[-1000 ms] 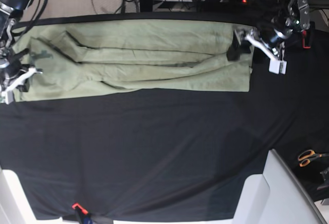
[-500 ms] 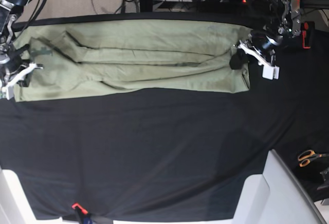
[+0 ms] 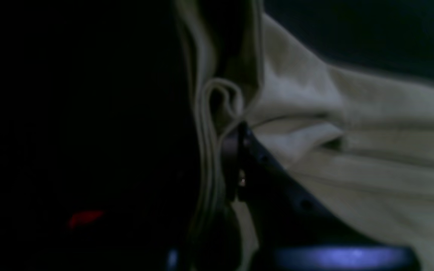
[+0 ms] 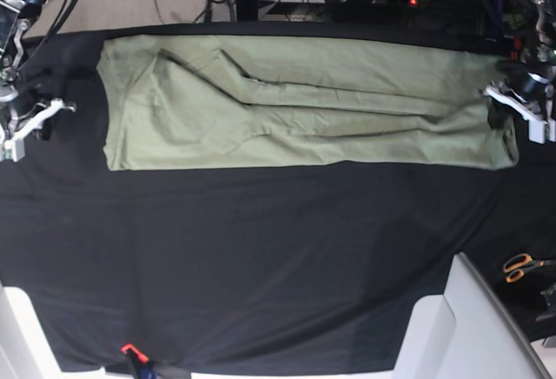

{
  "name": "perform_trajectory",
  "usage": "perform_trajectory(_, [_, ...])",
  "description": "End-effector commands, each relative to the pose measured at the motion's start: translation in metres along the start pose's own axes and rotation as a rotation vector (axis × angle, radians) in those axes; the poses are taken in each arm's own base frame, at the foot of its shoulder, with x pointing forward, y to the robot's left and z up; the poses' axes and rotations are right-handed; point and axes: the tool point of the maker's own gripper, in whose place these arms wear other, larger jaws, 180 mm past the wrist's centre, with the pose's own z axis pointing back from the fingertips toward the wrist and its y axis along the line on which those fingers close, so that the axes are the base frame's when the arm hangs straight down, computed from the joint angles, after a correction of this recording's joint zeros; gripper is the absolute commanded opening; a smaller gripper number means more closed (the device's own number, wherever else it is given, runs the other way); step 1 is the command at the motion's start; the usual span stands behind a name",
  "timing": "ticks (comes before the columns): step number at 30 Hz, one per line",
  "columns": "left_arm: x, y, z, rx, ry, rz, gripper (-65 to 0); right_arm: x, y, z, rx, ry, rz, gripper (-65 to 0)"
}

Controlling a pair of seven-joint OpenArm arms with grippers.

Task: Fold the T-shirt properly
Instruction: 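Press and smooth the folded shirt with the left gripper, then lift away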

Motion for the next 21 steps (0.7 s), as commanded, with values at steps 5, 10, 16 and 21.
perform_trajectory(5, [0.009, -0.073, -0.001, 0.019, -0.055, -0.172, -65.0, 0.021, -0.007, 0.002, -0.011, -0.058, 0.01, -64.1])
perform_trajectory(10, [-0.017, -0.158, -0.011, -0.061, -0.003, -0.299, -65.0, 0.032, -0.009, 0.006, -0.02, -0.086, 0.029, -64.1])
perform_trajectory(16, [-0.027, -0.218, -0.014, -0.128, 0.003, -0.302, -65.0, 0.04, -0.01, 0.009, -0.026, -0.105, 0.041, -63.9])
perform_trajectory(21, [-0.034, -0.248, -0.017, -0.162, 0.01, -0.309, -65.0, 0.04, -0.01, 0.009, -0.026, -0.105, 0.041, -63.8])
